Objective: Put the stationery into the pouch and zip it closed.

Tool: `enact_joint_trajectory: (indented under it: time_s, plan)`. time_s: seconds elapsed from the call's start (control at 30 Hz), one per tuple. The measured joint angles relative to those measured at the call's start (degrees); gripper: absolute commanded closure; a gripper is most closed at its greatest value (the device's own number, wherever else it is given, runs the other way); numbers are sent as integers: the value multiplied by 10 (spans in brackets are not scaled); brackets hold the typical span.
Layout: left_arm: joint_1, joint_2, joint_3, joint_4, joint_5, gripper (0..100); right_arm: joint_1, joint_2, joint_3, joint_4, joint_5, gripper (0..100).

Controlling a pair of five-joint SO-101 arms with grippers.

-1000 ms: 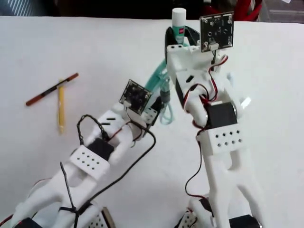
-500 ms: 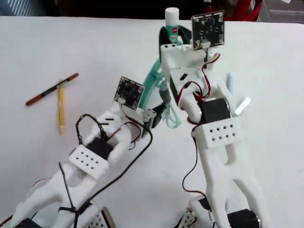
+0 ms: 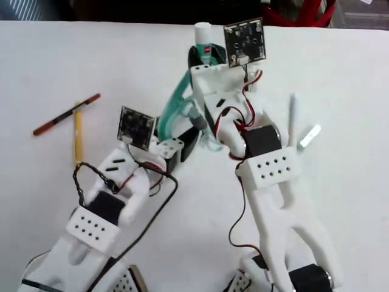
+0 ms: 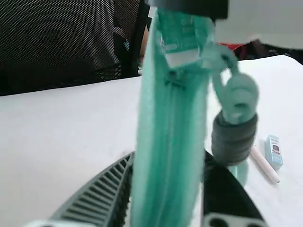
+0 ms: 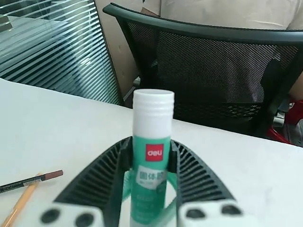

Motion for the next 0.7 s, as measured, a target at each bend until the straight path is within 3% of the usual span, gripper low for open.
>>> enact_joint_trajectory:
  time_s: [0.23, 0.4, 0.6, 0.7]
  plan:
    - [0, -4, 33, -66, 0, 894, -4, -1, 0, 14, 0, 981]
    - [2, -4, 48, -106, 1, 897, -4, -16, -1, 38, -1, 974]
    - [2, -4, 48, -110, 1, 897, -32, -72, 0, 104, -1, 772]
    - [2, -4, 48, -110, 1, 897, -40, -93, 0, 142, 0, 748]
